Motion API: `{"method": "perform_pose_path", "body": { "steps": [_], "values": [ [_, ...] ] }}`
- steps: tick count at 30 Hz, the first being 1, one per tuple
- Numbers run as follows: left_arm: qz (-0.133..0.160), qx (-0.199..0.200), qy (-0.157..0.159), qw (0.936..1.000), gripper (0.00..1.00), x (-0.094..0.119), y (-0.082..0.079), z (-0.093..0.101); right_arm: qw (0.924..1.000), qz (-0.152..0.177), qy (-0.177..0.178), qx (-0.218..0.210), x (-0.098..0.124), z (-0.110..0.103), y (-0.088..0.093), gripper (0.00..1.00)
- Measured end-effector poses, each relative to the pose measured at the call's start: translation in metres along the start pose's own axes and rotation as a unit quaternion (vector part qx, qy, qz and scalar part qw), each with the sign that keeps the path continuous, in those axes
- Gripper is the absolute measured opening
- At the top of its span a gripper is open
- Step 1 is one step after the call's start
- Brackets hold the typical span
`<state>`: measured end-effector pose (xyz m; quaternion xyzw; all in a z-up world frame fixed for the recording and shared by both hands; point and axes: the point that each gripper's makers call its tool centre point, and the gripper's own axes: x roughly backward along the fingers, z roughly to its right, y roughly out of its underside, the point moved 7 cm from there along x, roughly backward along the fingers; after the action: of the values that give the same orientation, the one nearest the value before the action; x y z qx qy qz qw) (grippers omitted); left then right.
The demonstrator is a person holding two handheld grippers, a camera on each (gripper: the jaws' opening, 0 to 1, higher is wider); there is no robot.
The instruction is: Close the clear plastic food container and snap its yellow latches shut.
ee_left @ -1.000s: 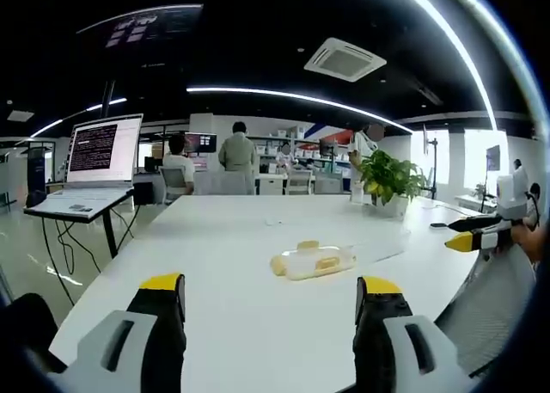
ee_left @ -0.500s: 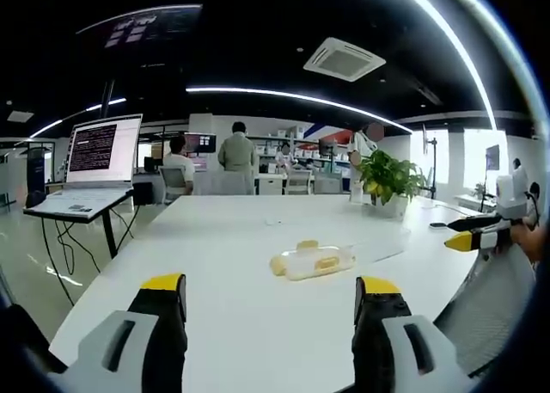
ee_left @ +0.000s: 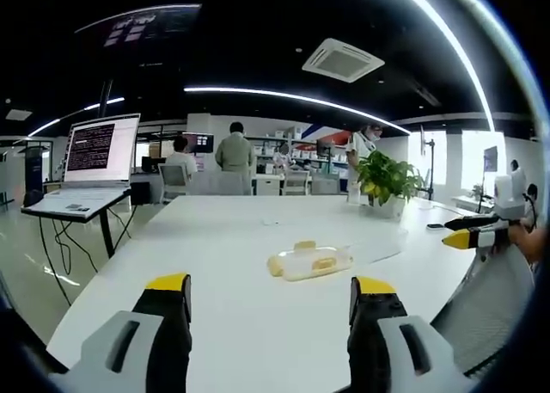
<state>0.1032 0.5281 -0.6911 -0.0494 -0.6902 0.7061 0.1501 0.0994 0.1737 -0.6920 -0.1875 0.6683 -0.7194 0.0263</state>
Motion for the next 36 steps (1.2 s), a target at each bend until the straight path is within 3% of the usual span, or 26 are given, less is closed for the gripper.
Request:
{"method": "perform_pose_path", "body": {
  "steps": [6, 11, 16, 18, 22, 25, 29, 36],
  "values": [
    [0.015, 0.005, -0.003, 0.9999, 0.68, 0.001, -0.003, 0.000, 0.9996, 0.028, -0.001, -0.005, 0.002, 0.000, -0.005, 0.62],
    [0.015, 0.002, 0.002, 0.9999, 0.69, 0.000, -0.004, 0.002, 0.9997, 0.024, -0.001, -0.003, 0.002, 0.000, -0.004, 0.63],
    [0.048, 0.027, 0.005, 0.9985, 0.68, 0.002, -0.010, 0.002, 0.9998, 0.018, 0.006, -0.003, 0.001, 0.001, -0.003, 0.63],
    [0.045, 0.025, 0.004, 0.9987, 0.67, 0.001, -0.010, 0.001, 0.9998, 0.018, 0.010, -0.003, 0.001, 0.001, -0.004, 0.63],
    [0.025, 0.022, 0.012, 0.9994, 0.67, -0.001, -0.007, 0.002, 0.9993, -0.037, 0.002, 0.003, -0.003, -0.001, 0.006, 0.67],
    [0.031, 0.030, 0.011, 0.9990, 0.67, -0.001, -0.008, 0.000, 0.9994, -0.035, 0.007, 0.004, -0.002, -0.001, 0.005, 0.67],
    [0.015, 0.031, 0.019, 0.9992, 0.67, -0.003, -0.005, 0.001, 0.9995, -0.028, 0.015, 0.004, -0.001, 0.000, 0.004, 0.68],
    [0.027, 0.036, 0.011, 0.9989, 0.67, -0.002, -0.006, -0.003, 0.9994, -0.025, 0.021, 0.006, 0.000, 0.001, 0.005, 0.66]
  ]
}}
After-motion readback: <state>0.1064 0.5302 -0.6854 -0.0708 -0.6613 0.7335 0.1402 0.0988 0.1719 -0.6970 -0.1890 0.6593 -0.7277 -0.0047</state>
